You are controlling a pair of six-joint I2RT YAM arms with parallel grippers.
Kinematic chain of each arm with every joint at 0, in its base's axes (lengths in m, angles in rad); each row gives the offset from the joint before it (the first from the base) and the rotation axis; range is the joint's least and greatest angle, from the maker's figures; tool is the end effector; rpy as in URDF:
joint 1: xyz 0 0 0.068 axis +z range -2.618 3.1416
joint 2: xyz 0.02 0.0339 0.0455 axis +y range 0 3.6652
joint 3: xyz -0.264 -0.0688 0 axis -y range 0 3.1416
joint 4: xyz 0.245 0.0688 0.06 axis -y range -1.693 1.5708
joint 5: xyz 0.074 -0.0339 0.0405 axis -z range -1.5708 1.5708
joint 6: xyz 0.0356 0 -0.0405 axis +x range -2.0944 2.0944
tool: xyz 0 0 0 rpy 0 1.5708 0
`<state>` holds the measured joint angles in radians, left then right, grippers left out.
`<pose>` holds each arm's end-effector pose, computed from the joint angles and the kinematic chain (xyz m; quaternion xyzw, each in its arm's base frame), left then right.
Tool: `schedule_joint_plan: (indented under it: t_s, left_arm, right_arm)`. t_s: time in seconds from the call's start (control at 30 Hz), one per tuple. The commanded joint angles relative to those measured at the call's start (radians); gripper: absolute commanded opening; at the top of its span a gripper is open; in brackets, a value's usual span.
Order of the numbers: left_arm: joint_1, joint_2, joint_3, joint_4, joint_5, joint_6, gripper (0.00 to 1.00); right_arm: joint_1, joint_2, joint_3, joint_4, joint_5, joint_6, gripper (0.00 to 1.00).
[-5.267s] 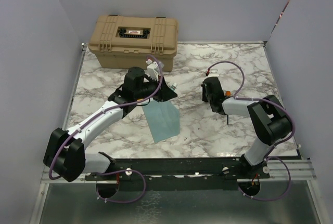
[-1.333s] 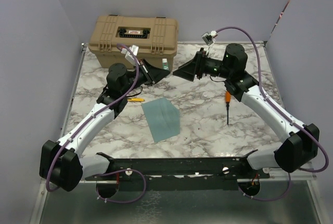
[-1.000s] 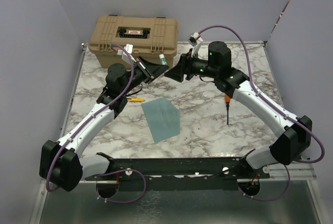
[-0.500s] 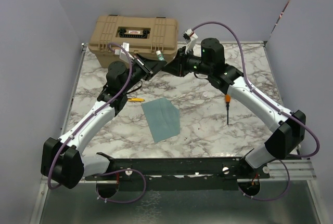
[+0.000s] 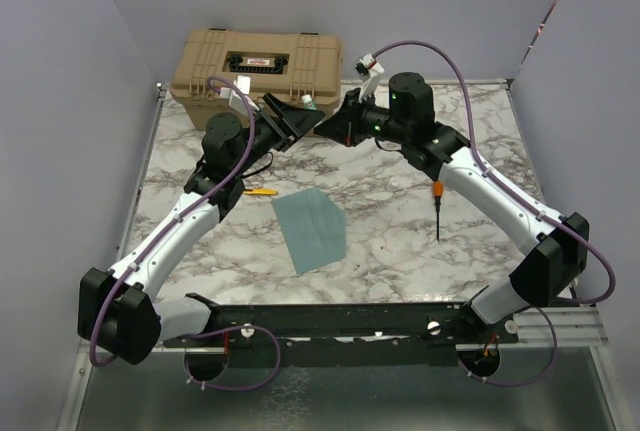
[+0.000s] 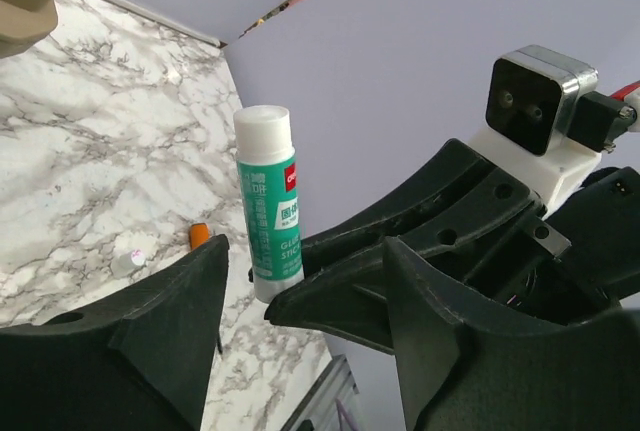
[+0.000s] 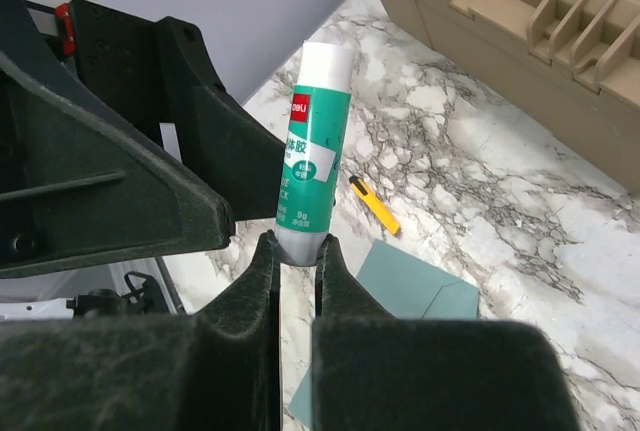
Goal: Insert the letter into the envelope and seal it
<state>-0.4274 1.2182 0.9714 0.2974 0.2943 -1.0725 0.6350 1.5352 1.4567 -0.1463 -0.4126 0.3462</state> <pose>0.2587 -0.1292 0.3651 -0.1153 0.6801 -0.5626 0.4557 0.2842 0.2271 0.3942 -0.2365 0.7390 0.4287 0.4627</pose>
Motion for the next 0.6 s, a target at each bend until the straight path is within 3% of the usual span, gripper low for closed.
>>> schedule_joint_plan:
  t_s: [0.0,0.27,0.37,0.57]
  left_arm:
    - [0.004,-0.011,0.035,-0.001,-0.008,0.056,0.63]
    - [0.004,0.004,0.029,0.012,0.01,0.071,0.53]
    - [0.003,0.0,0.029,0.012,0.017,0.087,0.43]
    - [0.008,-0.016,0.041,0.005,0.026,0.13,0.0]
  right_arm:
    - [-0.003,-0.032,0.004,-0.018,-0.035,-0.006,0.0]
    - [-0.003,-0.048,-0.011,-0.01,-0.11,0.005,0.0]
    - [-0.003,-0.05,-0.011,-0.006,-0.143,0.01,0.0]
    - [-0.009,-0.06,-0.016,0.023,-0.217,0.063,0.0]
